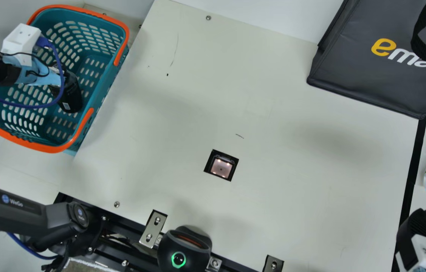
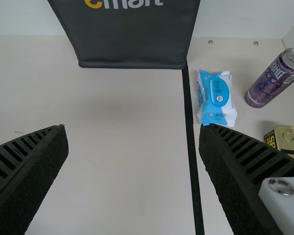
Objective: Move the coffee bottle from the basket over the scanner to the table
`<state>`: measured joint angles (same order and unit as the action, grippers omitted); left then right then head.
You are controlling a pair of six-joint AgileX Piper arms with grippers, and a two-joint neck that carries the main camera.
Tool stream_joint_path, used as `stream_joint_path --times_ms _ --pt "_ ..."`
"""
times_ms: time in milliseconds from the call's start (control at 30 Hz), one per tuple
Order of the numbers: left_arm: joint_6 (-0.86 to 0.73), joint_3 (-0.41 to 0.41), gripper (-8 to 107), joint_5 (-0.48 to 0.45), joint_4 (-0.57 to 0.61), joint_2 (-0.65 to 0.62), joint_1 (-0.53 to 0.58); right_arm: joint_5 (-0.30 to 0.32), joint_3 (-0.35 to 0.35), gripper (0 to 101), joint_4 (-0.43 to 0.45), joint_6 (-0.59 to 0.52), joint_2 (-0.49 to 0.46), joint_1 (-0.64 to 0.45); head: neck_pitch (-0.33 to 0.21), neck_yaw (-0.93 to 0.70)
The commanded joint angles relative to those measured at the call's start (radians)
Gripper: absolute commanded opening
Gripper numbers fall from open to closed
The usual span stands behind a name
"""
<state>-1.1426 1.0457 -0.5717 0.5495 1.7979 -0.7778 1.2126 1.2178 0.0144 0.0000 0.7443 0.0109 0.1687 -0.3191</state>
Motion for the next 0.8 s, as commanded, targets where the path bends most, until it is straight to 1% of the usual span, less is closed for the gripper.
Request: stream_joint_path --times_ms 0,300,533,767 --pt "0.093 -0.005 -8 0.008 -0.014 -0.018 -0.001 0.0 0.0 95 0.0 0.0 0.0 0.0 -0.03 -0.002" --pt "0.398 -0.017 -8 0.009 -0.11 -0.121 0.014 0.0 0.0 95 0.0 0.0 0.0 0.0 -0.03 -0.002" --pt "0.585 -0.014 -8 -0.011 -0.177 -0.211 0.043 0.0 0.0 95 0.0 0.0 0.0 0.0 -0.03 -0.002" --pt "0.747 0.016 -8 -0.056 -0.242 -0.301 0.085 0.0 0.0 95 0.0 0.0 0.0 0.0 -0.03 -0.002"
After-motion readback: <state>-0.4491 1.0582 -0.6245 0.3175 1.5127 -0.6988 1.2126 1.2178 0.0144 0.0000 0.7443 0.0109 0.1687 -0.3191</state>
